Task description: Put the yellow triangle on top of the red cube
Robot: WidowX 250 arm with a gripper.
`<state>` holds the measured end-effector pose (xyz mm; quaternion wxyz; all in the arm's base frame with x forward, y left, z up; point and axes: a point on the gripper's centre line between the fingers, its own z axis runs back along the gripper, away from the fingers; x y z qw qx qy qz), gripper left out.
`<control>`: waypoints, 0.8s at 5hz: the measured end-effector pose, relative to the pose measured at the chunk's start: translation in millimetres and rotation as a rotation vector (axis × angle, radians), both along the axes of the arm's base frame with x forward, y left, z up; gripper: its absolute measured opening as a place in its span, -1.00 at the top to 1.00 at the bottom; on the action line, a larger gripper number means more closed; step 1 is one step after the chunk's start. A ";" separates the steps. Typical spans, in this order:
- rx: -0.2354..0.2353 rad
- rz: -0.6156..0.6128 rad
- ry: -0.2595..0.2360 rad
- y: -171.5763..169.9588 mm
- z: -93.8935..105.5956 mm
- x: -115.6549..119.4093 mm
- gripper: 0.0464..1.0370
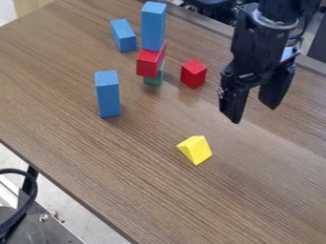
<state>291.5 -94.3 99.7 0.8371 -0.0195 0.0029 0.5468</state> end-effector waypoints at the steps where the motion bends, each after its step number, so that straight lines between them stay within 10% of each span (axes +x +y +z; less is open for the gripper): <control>1: 0.010 0.002 0.039 1.6 -10.9 -4.5 -0.93; 4: 0.038 0.016 0.035 16.2 -34.9 -14.4 -0.93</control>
